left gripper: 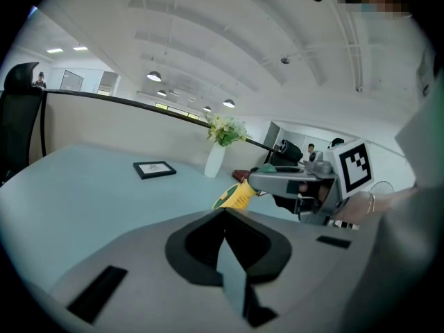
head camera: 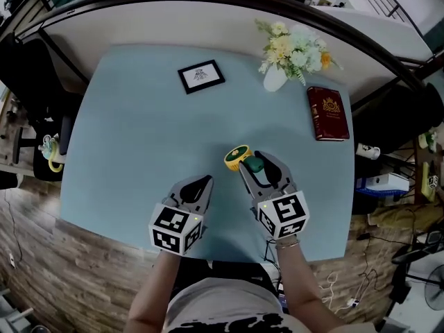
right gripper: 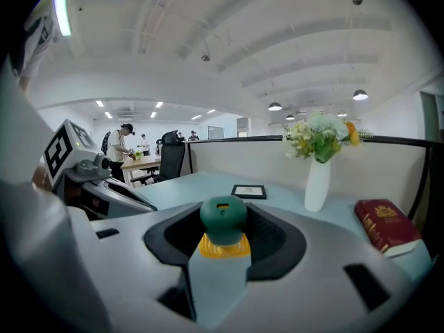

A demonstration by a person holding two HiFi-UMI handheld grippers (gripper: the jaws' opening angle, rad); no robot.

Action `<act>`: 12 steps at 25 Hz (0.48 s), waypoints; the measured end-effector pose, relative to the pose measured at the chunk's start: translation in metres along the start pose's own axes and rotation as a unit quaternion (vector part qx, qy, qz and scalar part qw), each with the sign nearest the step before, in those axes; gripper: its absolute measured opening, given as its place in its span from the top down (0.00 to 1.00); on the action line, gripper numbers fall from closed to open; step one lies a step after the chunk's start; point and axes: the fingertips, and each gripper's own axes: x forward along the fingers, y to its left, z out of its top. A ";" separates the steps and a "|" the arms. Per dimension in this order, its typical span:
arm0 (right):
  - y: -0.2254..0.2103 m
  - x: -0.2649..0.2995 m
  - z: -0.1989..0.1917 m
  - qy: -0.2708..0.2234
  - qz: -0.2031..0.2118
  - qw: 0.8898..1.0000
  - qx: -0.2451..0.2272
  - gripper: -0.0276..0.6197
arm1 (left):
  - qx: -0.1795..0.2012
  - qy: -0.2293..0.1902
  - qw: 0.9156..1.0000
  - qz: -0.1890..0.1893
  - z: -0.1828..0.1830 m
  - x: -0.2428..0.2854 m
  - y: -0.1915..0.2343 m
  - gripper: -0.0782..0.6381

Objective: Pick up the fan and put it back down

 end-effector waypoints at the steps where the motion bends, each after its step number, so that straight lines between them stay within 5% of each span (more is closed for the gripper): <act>1: 0.000 0.005 -0.006 0.006 0.002 1.000 0.001 0.68 | -0.002 0.002 1.000 0.001 -0.002 0.002 0.002 0.88; 12: 0.003 0.034 -0.040 0.030 0.020 0.999 0.013 0.68 | -0.013 0.032 0.999 0.006 -0.023 0.017 0.011 0.88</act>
